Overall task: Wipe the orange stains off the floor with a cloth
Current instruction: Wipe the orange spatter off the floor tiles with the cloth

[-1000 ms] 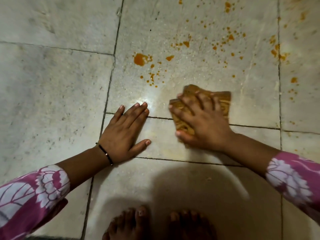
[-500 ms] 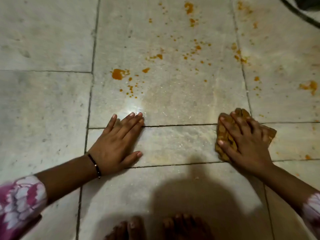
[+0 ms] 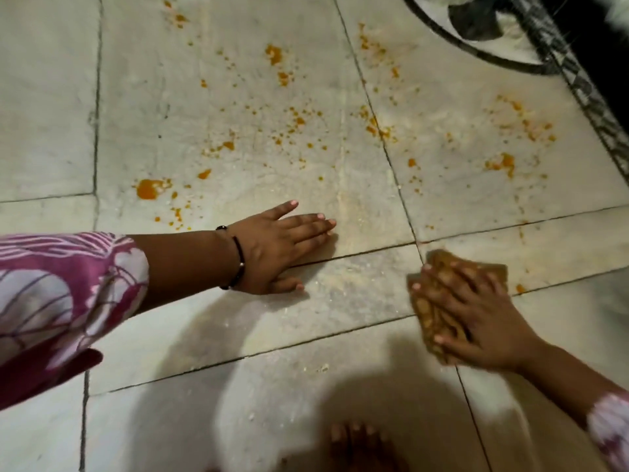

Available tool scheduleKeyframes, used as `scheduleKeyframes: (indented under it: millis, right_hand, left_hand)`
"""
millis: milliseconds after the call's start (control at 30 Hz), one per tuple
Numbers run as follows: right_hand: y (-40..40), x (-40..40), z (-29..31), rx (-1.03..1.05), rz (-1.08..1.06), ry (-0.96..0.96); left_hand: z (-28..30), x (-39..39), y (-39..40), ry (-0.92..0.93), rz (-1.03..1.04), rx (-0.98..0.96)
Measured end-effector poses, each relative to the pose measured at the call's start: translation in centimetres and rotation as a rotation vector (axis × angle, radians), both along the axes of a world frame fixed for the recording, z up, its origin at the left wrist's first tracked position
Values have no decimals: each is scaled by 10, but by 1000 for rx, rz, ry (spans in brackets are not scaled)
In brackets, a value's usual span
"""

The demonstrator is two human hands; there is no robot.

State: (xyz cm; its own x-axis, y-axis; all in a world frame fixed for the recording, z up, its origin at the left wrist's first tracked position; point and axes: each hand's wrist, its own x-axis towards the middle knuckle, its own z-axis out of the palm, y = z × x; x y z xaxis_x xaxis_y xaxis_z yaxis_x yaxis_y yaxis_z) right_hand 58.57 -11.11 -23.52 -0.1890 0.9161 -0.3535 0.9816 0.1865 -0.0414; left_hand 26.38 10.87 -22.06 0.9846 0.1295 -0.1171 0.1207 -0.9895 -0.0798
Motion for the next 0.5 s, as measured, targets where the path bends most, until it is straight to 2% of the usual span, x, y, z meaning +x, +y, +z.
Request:
scheduleKeyframes:
  millis: [100, 167, 200, 300, 400, 500]
  right_hand:
    - [55, 19, 0, 86, -265, -30]
    - [93, 8, -6, 122, -333, -36]
    - [110, -3, -8, 134, -335, -34]
    - [131, -50, -9, 126, -299, -1]
    - [123, -83, -9, 159, -239, 23]
    - [101, -105, -9, 178, -237, 56]
  left_hand:
    - [-3, 11, 2, 53, 35, -69]
    - [-3, 18, 4, 168, 85, -88]
    - [-5, 21, 4, 159, 115, -103]
    - [-9, 30, -2, 61, 217, -114]
    - [-12, 42, -18, -110, 495, -214]
    - [-20, 48, -37, -223, 600, -271]
